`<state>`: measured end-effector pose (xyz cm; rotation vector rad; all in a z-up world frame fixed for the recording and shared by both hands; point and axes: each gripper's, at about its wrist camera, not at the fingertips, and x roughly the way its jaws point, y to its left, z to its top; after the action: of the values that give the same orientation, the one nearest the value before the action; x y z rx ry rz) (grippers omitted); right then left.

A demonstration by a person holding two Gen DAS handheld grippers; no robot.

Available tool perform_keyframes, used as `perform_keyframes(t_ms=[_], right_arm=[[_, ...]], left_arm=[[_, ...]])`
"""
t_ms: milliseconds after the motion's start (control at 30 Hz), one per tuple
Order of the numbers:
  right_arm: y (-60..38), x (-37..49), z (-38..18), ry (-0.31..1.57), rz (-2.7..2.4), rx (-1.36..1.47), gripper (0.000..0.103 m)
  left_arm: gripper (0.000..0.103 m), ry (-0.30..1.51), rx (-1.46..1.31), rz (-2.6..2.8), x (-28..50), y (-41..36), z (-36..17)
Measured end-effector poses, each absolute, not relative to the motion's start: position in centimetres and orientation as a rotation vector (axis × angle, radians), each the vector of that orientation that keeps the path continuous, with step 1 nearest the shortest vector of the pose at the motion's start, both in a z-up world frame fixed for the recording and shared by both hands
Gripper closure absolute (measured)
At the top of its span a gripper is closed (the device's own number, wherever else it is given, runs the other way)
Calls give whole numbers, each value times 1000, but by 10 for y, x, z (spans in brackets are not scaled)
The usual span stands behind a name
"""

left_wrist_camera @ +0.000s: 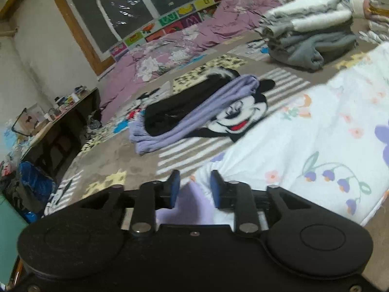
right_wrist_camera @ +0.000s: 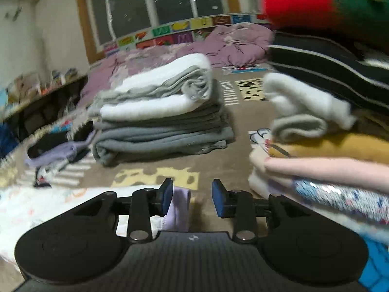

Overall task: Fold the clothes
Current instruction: 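Fold the held edge over the quilt and open both grippers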

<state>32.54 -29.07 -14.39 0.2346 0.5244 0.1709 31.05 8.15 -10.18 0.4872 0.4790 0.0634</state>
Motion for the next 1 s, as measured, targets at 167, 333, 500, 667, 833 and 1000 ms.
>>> perform_keyframes(t_ms=[167, 333, 500, 667, 833, 1000], right_arm=[[-301, 307, -157, 581, 230, 344, 66], [-296, 317, -172, 645, 284, 357, 95], [-287, 324, -155, 570, 290, 319, 98], [-290, 338, -171, 629, 206, 255, 98], [-290, 321, -152, 514, 188, 262, 92], [-255, 311, -148, 465, 307, 161, 74]], left_arm=[[75, 470, 467, 47, 303, 77, -94], [75, 515, 449, -78, 303, 57, -107], [75, 558, 432, -180, 303, 41, -118], [62, 588, 355, -183, 308, 54, -120], [60, 567, 320, -159, 303, 63, -111], [47, 625, 291, -44, 307, 85, -116]])
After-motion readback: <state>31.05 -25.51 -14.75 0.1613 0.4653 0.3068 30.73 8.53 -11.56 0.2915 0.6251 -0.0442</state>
